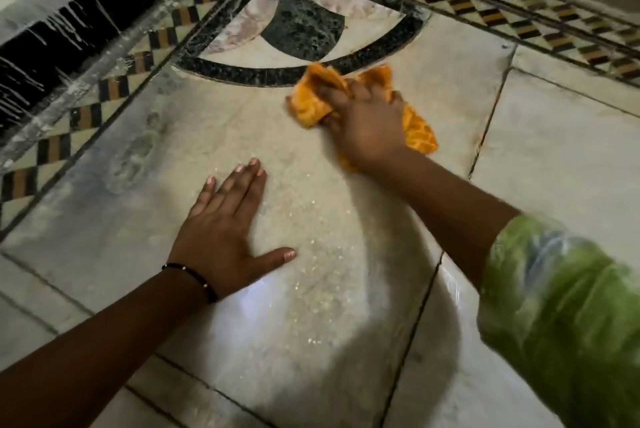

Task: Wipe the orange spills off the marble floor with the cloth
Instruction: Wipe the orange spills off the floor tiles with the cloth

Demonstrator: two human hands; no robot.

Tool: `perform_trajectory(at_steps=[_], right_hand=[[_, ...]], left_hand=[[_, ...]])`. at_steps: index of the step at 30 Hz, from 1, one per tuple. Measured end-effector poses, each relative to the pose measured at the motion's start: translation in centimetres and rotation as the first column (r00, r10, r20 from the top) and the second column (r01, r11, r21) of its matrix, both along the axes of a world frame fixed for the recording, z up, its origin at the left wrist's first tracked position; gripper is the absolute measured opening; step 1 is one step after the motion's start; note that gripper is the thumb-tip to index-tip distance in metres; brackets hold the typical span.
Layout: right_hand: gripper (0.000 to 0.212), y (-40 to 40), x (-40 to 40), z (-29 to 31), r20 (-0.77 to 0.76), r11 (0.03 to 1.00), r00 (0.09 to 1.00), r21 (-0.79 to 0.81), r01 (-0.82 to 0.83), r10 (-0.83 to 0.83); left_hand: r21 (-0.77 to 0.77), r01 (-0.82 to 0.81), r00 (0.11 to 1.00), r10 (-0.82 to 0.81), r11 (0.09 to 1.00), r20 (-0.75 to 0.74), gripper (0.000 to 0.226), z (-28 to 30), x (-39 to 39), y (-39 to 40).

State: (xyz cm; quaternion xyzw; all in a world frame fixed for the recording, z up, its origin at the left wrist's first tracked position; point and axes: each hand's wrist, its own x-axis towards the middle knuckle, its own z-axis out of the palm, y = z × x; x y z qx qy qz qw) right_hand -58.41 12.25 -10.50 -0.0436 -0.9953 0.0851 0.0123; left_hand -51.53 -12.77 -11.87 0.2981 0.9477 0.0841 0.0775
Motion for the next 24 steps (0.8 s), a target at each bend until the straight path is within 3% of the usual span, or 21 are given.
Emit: perform_trajectory(at_steps=[4,6,7,9,11,13,15,18,21,24], right_hand=[[0.05,1.9,10.4,0.0,-0.058,0.924,0.923,0.002,-0.382,0.382],[0.047,6.9,15.2,0.0,-0.061,0.894,0.893,0.005,-0.447,0.447],[0.05,9.5,16.6,0.2,-0.061,0.918,0.916,-0.004,-0.397,0.396],[0.056,12.7,16.4,0.2,-0.08,0.992,0.989,-0.001,-0.126,0.125],[0.059,12.6,13.2,0.0,-0.136,0.981,0.973,0.025,0.193,-0.188],[0.057,9.3,10.8,0.2,-0.118,0.943,0.938,0.041,0.331,-0.324],[0.053,5.0,11.1,-0.1,-0.062,0.964,0.963,0.029,0.266,-0.264],[0.051,0.0,17.1,-0.2,-0.104,1.0,0.995,0.024,0.014,-0.011],[0.044,0.9,24.7,0.3,-0.093,0.971,0.967,-0.017,-0.238,0.236],[0.041,5.3,28.3,1.1,-0.089,0.98,0.977,-0.032,-0.195,0.192]], left_hand=[[-0.001,-0.002,1.0,0.002,1.0,-0.006,0.108,0.1,0.1,-0.1],[0.001,-0.015,1.0,0.015,1.0,-0.013,0.109,0.0,0.1,-0.1],[0.002,-0.019,1.0,0.019,1.0,-0.016,0.109,0.0,0.3,0.0],[-0.004,-0.025,0.999,0.025,1.0,-0.021,0.11,0.0,0.4,0.2],[-0.012,-0.031,0.999,0.031,0.999,-0.013,0.111,0.2,0.2,0.2],[-0.019,-0.028,1.0,0.028,0.999,-0.009,0.112,0.3,0.1,0.4],[-0.024,-0.023,1.0,0.023,0.999,-0.008,0.113,0.4,0.2,0.4],[-0.011,-0.029,0.999,0.029,1.0,-0.016,0.115,0.3,0.3,0.3],[-0.016,-0.018,1.0,0.018,1.0,-0.022,0.113,0.3,0.3,0.3],[-0.017,-0.035,0.999,0.034,0.999,-0.024,0.107,0.5,1.1,0.2]])
